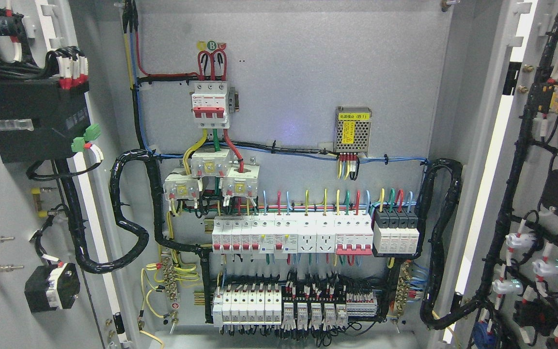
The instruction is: Open door with both hands
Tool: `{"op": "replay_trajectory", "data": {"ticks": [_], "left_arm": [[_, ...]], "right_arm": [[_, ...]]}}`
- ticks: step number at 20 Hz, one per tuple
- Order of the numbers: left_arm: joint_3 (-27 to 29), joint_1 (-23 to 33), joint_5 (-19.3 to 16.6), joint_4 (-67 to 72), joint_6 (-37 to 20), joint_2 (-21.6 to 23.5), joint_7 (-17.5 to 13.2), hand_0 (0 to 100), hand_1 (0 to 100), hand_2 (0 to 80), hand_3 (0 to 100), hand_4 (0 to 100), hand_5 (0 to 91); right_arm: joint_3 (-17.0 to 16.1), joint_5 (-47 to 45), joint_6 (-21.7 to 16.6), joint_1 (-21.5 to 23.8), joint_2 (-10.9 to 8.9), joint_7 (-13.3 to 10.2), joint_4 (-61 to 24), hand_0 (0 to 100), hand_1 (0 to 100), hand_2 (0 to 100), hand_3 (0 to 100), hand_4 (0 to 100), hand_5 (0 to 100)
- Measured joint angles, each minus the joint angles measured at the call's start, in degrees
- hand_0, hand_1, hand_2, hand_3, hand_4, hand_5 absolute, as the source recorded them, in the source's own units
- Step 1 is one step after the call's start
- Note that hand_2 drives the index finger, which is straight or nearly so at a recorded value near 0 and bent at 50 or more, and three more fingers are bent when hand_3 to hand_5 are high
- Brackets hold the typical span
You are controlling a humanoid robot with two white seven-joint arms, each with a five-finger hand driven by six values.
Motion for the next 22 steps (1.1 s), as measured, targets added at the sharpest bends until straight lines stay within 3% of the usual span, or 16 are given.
{"op": "replay_trajectory", "data": {"ticks": [12, 22], "left_arm": [[3.3, -6.1, 0.5, -2.4, 0.0, -1.3, 1.8, 0, 0, 0.0, 0, 0, 0.0], [4.8, -7.6, 1.5, -3.2, -0.1, -1.5, 2.4, 0, 0, 0.0, 0, 0, 0.0]], "right_arm": [[-4.1, -4.4, 2.0, 0.3, -2.11, -0.3, -0.8, 39, 0, 0, 0, 0, 0], [-6.3, -7.3, 2.3, 1.3, -2.87, -0.4, -1.0, 39, 0, 0, 0, 0, 0]]}}
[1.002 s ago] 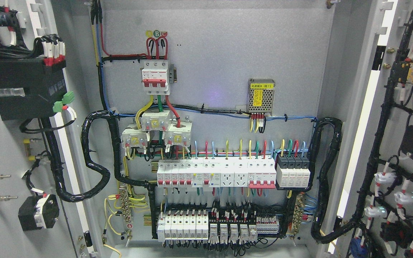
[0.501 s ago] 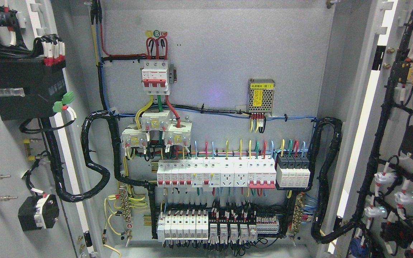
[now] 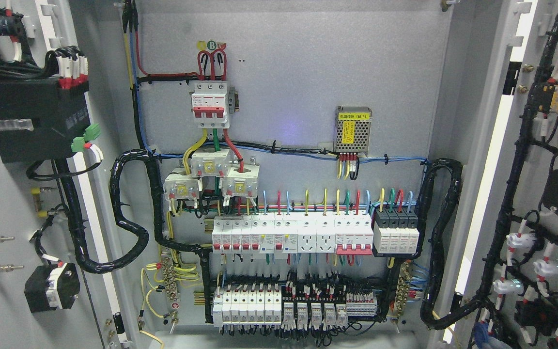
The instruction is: Open door with both hands
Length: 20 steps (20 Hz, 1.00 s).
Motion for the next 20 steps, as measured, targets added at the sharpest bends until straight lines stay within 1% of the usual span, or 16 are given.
{"op": "replay_trajectory", "data": {"ticks": [7, 12, 20], "left_arm": [[3.0, 0.2, 3.0, -0.2, 0.0, 0.4, 0.0, 0, 0, 0.0, 0, 0, 0.0], [5.4, 0.4, 5.7, -0.3, 0.0, 1.2, 0.0, 0, 0, 0.0, 0, 0, 0.0], [9.9, 0.6, 12.1, 0.6, 0.0, 3.6, 0.0, 0, 0, 0.0, 0, 0, 0.0]], "right_arm": [[-1.2, -1.8, 0.1, 1.2, -0.24, -0.2, 0.0, 39, 0, 0, 0, 0, 0], [-2.3, -3.1, 0.1, 2.4, -0.29, 0.1, 0.0, 39, 0, 0, 0, 0, 0], [-4.1, -6.1, 1.6, 3.9, -0.36, 0.2, 0.0, 39, 0, 0, 0, 0, 0]]}}
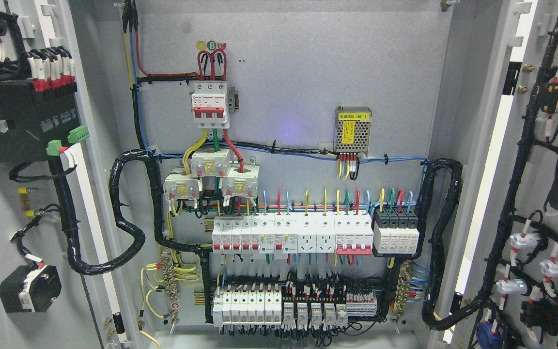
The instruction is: Open door with both hands
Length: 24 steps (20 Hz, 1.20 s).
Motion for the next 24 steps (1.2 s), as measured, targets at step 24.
{"op": "replay_trajectory", "data": {"ticks": [24], "left_arm": [[10.0, -8.6, 12.9, 18.2, 0.0, 9.1, -0.1, 0, 0, 0.0, 0, 0, 0.0]], "right_arm": [[-6.2, -5.1, 0.2, 4.1, 0.27, -0.2, 2.0, 39, 0, 0, 0, 0, 0]]}}
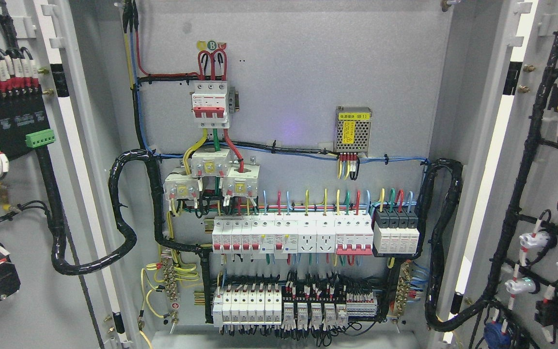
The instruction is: Open door with both hands
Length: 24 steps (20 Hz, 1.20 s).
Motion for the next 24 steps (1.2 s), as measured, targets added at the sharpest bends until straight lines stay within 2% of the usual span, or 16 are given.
{"op": "replay_trajectory", "data": {"ticks": [15, 24], "left_arm": [[1.1, -13.4, 0.1, 16.5, 0.0, 2.8, -0.2, 0, 0, 0.0, 0, 0, 0.0], [1.3, -16.1, 0.0, 23.4, 0.0, 3.8, 0.2, 0, 0, 0.0, 0, 0, 0.0]], "right_arm": [[-3.3, -2.1, -0.1, 1.1, 0.00, 0.0, 2.6, 39, 0, 0, 0, 0, 0], [-5.1, -3.5, -0.1, 1.2, -0.03, 0.0, 4.3, 39, 0, 0, 0, 0, 0]]}}
